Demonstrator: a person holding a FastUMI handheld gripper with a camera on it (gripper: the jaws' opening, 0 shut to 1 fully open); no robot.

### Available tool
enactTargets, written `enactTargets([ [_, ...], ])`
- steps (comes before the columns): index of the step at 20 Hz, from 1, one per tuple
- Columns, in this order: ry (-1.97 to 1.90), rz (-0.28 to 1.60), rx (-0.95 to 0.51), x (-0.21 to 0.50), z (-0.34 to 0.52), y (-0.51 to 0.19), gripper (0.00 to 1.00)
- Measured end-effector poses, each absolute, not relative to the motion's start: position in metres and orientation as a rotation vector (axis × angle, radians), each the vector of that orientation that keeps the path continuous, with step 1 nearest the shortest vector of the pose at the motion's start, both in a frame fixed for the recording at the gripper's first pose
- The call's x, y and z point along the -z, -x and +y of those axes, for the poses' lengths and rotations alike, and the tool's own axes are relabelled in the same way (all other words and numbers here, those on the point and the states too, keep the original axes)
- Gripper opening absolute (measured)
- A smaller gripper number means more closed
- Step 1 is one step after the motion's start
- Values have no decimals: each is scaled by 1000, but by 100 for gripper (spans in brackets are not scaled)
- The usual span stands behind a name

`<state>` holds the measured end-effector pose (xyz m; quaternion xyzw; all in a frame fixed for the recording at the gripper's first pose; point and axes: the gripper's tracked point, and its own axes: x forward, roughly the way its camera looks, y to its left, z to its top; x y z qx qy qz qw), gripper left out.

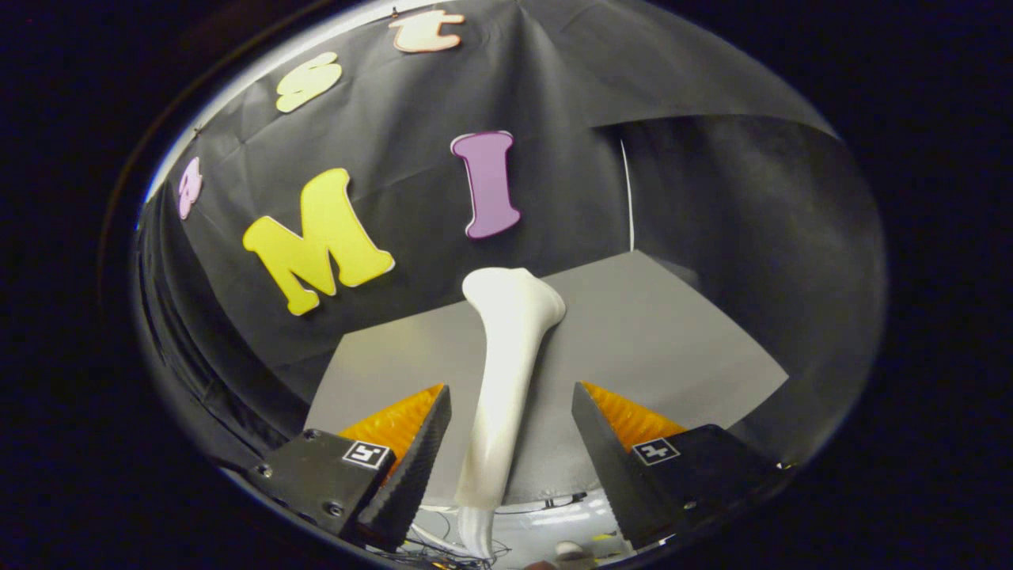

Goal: Iron the clothes twice with a garment steamer, once on the left side and once on the right side.

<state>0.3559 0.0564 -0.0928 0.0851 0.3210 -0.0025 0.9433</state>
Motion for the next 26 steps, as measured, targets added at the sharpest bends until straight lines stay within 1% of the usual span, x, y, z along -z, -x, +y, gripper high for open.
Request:
enactTargets([
  [2,-180,686,9,103,53,-363,94],
  [3,-179,691,7,106,54,-369,90],
  [4,-166,696,16,110,54,-372,90],
  [5,-152,704,25,113,52,-374,85],
  [6,-143,712,14,116,56,-374,82],
  [9,-139,742,4,126,64,-377,77],
  [11,-125,735,32,130,63,-377,70],
  [13,-130,737,48,131,61,-376,60],
  [17,-166,715,50,131,70,-378,45],
  [20,-211,686,47,127,73,-380,39],
  [22,-243,635,47,112,74,-376,36],
  [26,-286,466,1,60,91,-353,34],
])
